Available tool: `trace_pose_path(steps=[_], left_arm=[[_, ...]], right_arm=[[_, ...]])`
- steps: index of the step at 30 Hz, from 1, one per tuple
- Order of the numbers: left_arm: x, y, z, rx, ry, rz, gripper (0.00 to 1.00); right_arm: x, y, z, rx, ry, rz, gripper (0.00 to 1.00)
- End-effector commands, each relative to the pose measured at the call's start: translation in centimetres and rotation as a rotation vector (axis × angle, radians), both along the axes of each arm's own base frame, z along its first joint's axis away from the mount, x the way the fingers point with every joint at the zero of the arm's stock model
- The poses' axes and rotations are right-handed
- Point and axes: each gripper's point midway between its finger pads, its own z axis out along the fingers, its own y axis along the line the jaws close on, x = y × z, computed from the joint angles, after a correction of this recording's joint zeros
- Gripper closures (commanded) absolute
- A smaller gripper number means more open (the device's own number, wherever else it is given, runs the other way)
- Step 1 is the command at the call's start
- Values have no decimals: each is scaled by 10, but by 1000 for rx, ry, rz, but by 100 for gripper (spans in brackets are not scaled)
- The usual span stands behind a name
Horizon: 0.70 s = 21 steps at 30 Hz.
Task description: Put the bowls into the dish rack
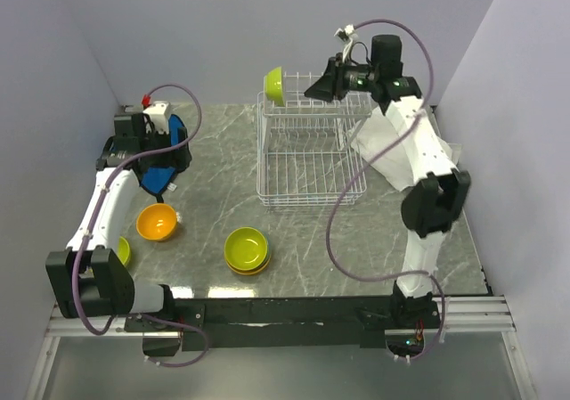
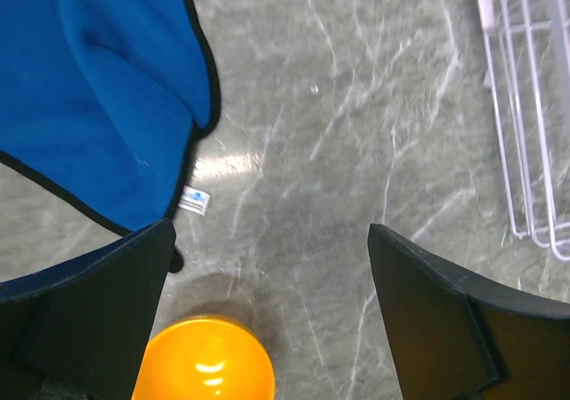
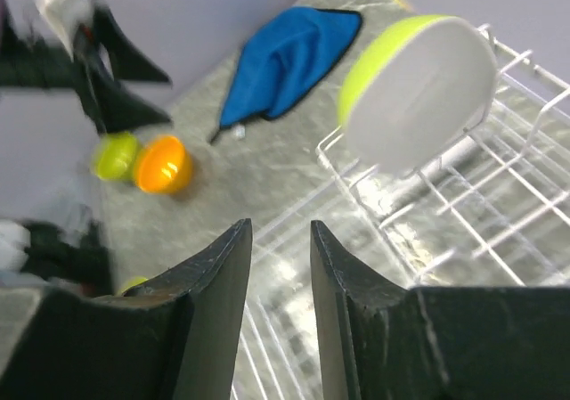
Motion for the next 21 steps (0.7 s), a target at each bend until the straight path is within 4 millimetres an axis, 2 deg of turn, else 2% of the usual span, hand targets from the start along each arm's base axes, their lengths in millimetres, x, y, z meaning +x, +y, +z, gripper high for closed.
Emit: trace_pose_path(steps=[1, 2, 3, 5, 6, 8, 9, 10, 13, 14, 15, 16, 18, 19, 21], left_arm=[[4, 6, 59, 12, -185, 39, 3], [1, 5, 59, 6, -187, 38, 3], [-4, 3, 55, 3, -179, 32, 3], [-14, 3, 65, 9, -220, 29, 3], [-19, 3, 64, 16, -224, 27, 3], [-28, 6, 74, 32, -261, 38, 3], [-31, 7, 73, 34, -262, 46, 3], [-36, 7, 77, 36, -277, 51, 3], [-47, 7, 75, 43, -278, 48, 3], [-50, 8, 74, 47, -279, 56, 3], [-53, 9, 69, 47, -265, 61, 3], [-56, 10, 68, 48, -264, 70, 3], [-61, 13, 62, 48, -251, 100, 3], [-64, 13, 65, 49, -266, 102, 3], [-68, 12, 60, 46, -266, 96, 3]], right_arm=[[-90, 5, 6, -264, -284, 128, 59], [-108, 4, -15, -382, -384, 207, 58], [-145, 13, -45, -485, -410, 277, 50], [-177, 17, -75, -594, -560, 398, 48], [-213, 20, -102, -614, -569, 473, 48], [-236, 26, -120, -636, -633, 532, 49], [-261, 33, -138, -643, -638, 607, 49], [-267, 34, -146, -665, -649, 630, 50], [-288, 47, -169, -703, -680, 720, 55], [-284, 53, -171, -727, -716, 700, 55], [-288, 56, -182, -743, -715, 716, 56], [-299, 65, -185, -743, -731, 742, 56], [-301, 78, -188, -750, -753, 727, 59], [-312, 90, -186, -723, -753, 734, 60], [-321, 101, -185, -700, -740, 731, 63]])
